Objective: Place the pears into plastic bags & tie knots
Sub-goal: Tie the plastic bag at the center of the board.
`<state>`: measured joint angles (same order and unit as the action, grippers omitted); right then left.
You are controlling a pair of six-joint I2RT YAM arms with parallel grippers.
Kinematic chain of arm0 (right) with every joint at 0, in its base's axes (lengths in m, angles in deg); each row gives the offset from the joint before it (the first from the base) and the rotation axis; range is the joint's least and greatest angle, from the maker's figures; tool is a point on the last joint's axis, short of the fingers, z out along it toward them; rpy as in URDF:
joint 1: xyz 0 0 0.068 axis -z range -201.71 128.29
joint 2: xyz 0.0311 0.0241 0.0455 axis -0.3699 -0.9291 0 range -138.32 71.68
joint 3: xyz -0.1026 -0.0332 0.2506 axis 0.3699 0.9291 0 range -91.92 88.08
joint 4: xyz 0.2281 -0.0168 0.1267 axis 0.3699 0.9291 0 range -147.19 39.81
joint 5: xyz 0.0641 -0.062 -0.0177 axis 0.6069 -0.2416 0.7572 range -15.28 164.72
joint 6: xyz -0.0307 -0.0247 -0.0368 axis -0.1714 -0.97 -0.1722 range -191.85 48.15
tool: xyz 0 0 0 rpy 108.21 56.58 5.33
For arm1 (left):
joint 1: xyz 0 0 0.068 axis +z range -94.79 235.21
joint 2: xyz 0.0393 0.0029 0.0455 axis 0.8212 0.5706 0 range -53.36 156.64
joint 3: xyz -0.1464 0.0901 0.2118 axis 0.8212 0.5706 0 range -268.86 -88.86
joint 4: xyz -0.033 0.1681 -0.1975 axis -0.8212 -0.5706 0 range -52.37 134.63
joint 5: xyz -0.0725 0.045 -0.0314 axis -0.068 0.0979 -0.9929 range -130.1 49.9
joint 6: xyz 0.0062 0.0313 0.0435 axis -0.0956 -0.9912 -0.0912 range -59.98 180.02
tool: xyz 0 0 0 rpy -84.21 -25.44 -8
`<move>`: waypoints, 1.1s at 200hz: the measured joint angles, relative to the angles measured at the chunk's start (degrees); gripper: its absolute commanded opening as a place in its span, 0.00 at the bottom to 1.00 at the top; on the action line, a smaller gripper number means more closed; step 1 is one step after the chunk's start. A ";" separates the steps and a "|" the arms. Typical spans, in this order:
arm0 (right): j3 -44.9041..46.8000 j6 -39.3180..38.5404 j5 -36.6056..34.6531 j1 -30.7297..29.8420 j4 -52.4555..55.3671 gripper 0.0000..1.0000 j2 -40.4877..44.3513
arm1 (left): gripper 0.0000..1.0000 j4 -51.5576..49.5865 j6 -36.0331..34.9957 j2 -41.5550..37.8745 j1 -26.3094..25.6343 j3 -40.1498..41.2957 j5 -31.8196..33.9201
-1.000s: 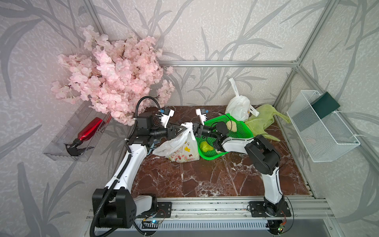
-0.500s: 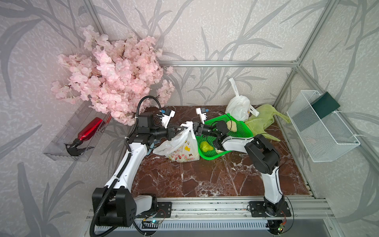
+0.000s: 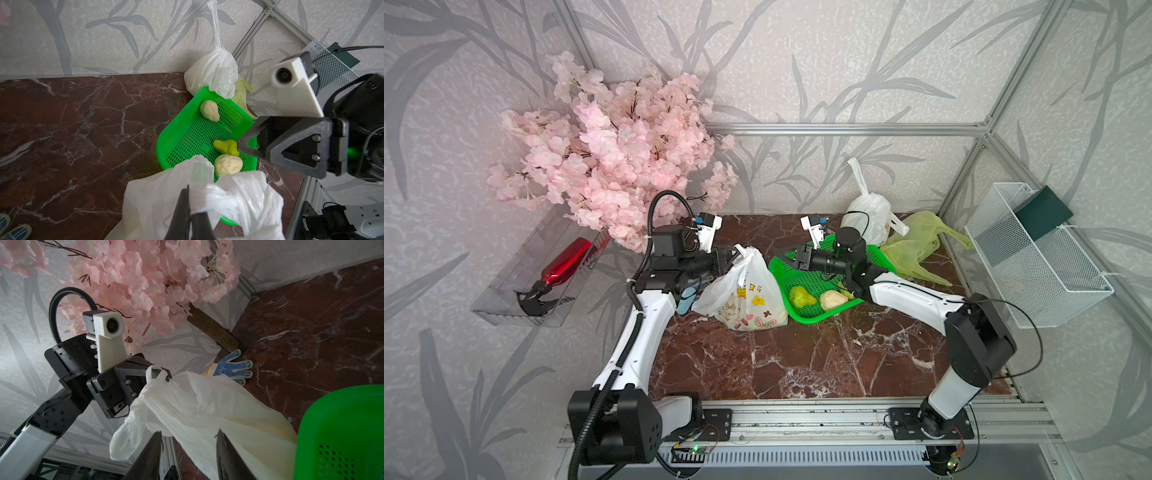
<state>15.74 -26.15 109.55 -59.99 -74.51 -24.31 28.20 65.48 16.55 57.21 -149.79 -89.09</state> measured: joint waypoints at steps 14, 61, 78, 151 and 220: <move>-6.73 -2.91 -1.66 -2.69 11.98 0.49 1.03 | 0.00 0.66 0.68 -0.17 0.00 0.00 0.00; -19.69 -6.27 -6.91 -11.43 34.36 0.66 -0.48 | 0.00 1.92 2.29 -0.17 0.00 0.02 0.00; -25.77 -6.58 -8.46 -13.84 38.45 0.67 -4.17 | 0.00 2.40 2.78 -0.20 0.00 0.20 0.00; -34.51 -5.60 -13.84 -16.33 45.79 0.57 -14.12 | 0.00 3.72 4.02 -0.46 0.00 1.20 -0.02; -36.70 -4.94 -16.22 -16.33 45.86 0.24 -15.41 | 0.00 4.31 4.26 -1.29 0.00 1.53 -0.02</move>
<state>-20.95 -31.09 93.33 -76.32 -28.65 -39.72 32.51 69.74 15.26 57.21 -148.26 -89.11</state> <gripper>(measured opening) 0.307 0.048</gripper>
